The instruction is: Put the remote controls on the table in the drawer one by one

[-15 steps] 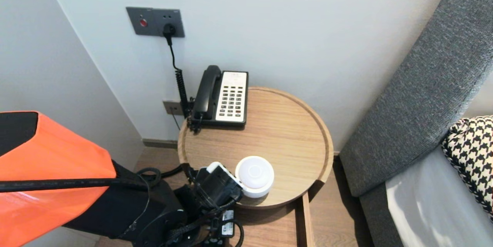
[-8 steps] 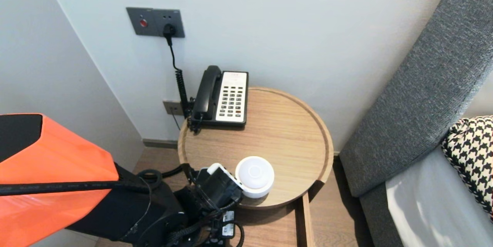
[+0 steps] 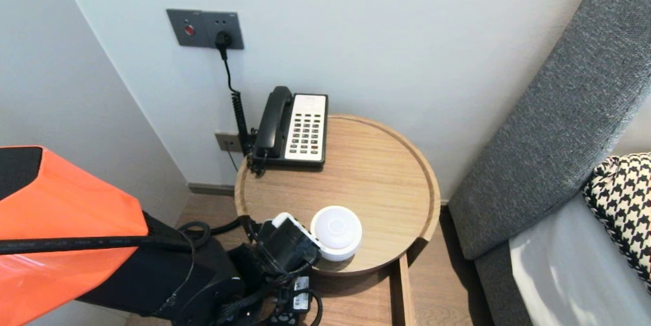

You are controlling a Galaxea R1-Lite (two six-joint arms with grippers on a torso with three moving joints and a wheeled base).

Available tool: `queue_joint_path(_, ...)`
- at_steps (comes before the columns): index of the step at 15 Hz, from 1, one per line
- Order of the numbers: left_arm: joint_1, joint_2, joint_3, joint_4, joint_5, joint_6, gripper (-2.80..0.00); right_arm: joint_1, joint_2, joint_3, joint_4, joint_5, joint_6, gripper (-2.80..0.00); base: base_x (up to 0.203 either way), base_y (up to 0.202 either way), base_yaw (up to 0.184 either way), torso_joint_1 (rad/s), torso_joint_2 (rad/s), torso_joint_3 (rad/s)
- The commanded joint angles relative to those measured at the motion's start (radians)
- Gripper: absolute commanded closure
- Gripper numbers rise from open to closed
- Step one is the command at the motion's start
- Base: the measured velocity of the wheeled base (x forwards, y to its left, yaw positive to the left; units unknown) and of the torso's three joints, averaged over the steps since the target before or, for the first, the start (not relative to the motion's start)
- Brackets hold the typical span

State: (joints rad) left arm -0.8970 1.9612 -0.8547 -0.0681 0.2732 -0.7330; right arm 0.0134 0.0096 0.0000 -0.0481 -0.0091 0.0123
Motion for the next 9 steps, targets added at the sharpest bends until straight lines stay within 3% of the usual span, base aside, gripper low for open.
queue_joint_path(1, -0.004, -0.051, -0.003, -0.002, 0.003, 0.001, -2.80, 0.000, 0.000, 0.026, 0.001, 0.000, 0.000, 0.00, 0.000, 0.000, 0.000, 0.000, 0.00, 0.000)
queue_joint_path(7, -0.021, -0.250, -0.028, 0.102, -0.002, 0.018, -2.80, 0.000, 0.000, 0.026, -0.001, 0.000, 0.000, 0.00, 0.000, 0.000, 0.000, 0.000, 0.00, 0.000)
queue_joint_path(8, -0.021, -0.282, -0.030, 0.130, -0.003, 0.018, 0.00, 0.000, 0.000, 0.026, -0.001, 0.000, 0.000, 0.00, 0.000, 0.000, 0.000, 0.000, 0.00, 0.000)
queue_joint_path(9, -0.022, -0.311, -0.032, 0.158, -0.003, 0.019, 0.00, 0.000, 0.000, 0.026, -0.001, 0.000, 0.000, 0.00, 0.000, 0.000, 0.000, 0.000, 0.00, 0.000)
